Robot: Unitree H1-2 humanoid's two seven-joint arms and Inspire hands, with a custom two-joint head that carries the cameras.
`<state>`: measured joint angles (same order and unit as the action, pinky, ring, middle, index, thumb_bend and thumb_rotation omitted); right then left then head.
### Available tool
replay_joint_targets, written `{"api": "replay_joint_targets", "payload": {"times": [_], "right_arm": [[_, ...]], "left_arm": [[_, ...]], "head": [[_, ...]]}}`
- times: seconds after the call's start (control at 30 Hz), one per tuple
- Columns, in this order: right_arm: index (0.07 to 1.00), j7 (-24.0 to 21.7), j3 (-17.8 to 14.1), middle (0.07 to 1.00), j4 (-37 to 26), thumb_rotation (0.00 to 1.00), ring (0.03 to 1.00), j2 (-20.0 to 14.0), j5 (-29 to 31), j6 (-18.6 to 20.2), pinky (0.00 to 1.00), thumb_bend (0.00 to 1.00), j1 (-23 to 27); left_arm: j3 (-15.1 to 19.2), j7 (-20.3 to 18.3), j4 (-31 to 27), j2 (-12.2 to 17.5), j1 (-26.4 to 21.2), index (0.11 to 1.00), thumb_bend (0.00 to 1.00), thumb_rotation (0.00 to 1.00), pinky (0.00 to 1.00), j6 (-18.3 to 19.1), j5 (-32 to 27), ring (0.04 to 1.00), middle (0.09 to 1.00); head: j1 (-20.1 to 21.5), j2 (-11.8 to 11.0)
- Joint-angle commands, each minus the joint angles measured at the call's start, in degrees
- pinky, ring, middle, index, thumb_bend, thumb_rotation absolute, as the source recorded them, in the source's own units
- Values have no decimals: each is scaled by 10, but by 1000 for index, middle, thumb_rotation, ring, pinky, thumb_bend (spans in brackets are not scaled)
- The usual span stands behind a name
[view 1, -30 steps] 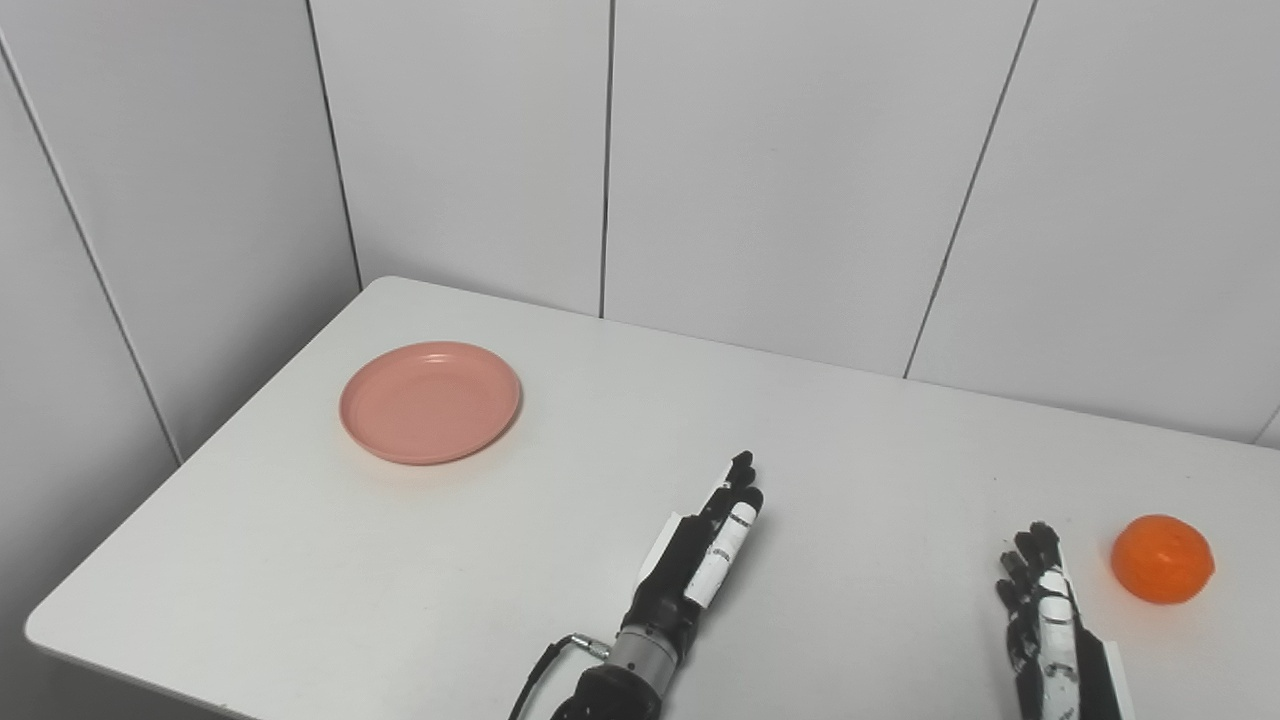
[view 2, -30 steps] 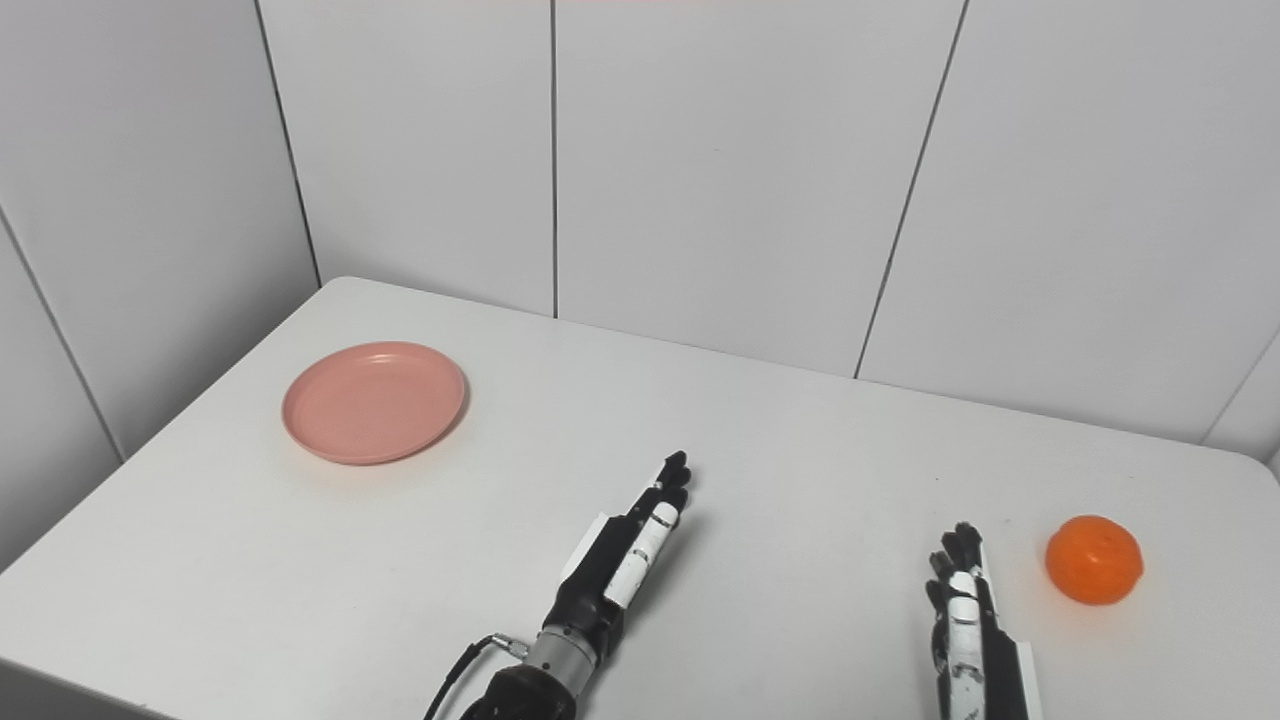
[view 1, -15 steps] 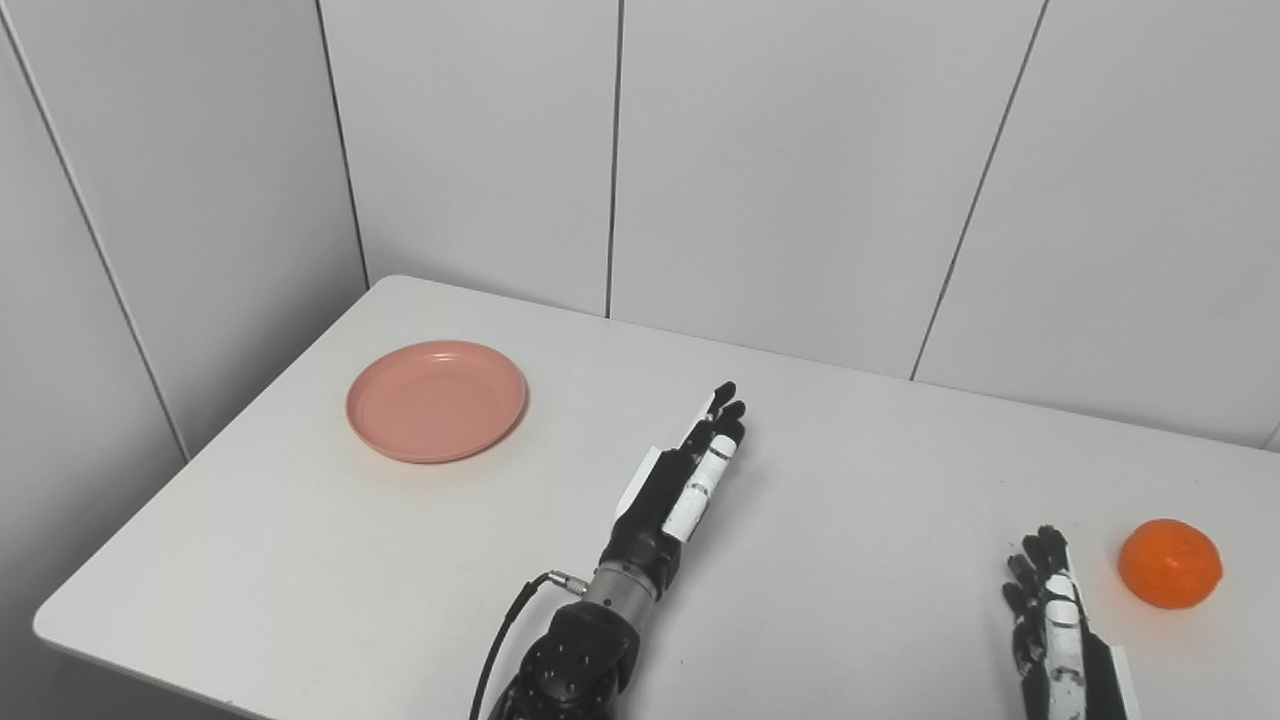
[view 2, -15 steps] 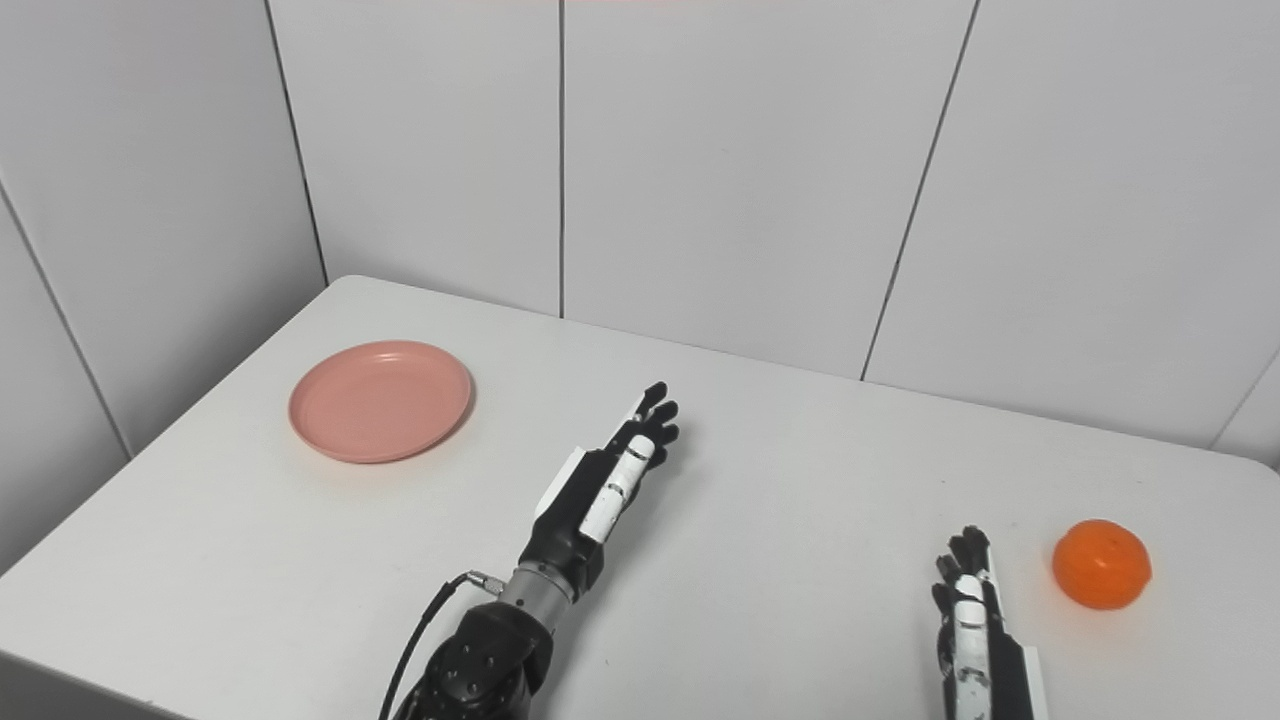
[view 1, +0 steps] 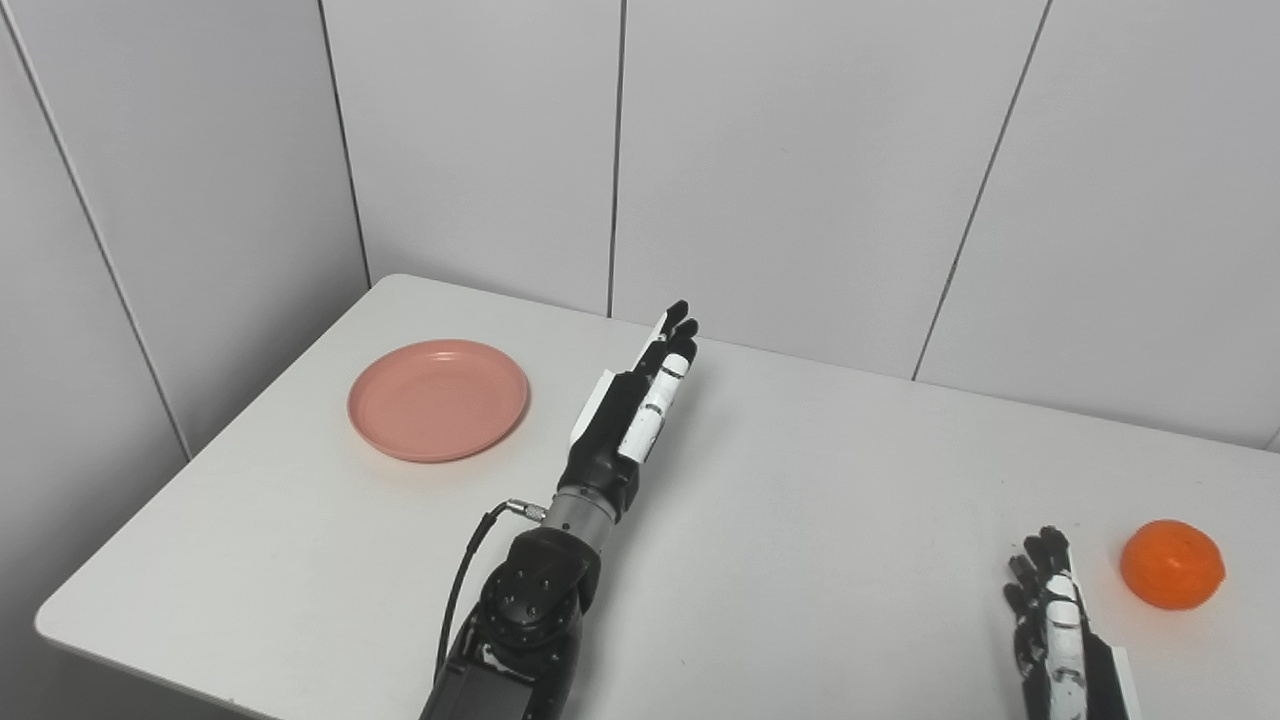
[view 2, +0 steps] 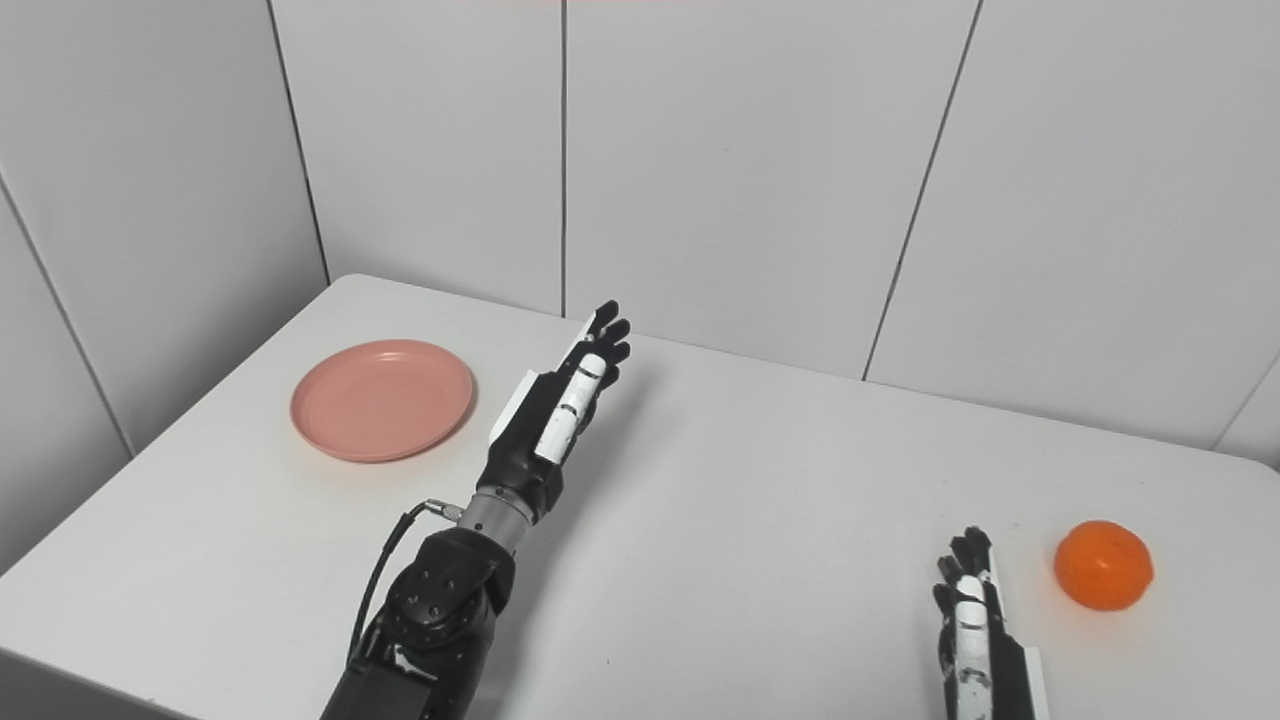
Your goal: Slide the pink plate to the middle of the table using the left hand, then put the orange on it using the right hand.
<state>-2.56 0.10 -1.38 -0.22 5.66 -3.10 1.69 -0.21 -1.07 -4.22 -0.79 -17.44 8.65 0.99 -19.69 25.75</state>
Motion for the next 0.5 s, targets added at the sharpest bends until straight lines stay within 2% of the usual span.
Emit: {"api": "replay_joint_targets", "payload": {"times": [0.0,0.23,0.47], "right_arm": [[978,-2,0,976,1,1000,976,4,1,-14,1000,231,10],[980,-1,-1,976,-1,1000,978,3,1,-12,1000,230,9],[995,-7,-2,991,-4,1000,992,0,11,-5,1000,226,9]], "left_arm": [[7,-1,-25,10,-36,985,426,1000,1000,0,-6,975,984],[28,-3,-18,49,-61,970,437,1000,939,-2,-6,944,970],[59,10,-1,71,-84,960,458,1000,968,5,-11,947,968]], "head": [[-1,0],[-8,-5],[-13,-7]]}}
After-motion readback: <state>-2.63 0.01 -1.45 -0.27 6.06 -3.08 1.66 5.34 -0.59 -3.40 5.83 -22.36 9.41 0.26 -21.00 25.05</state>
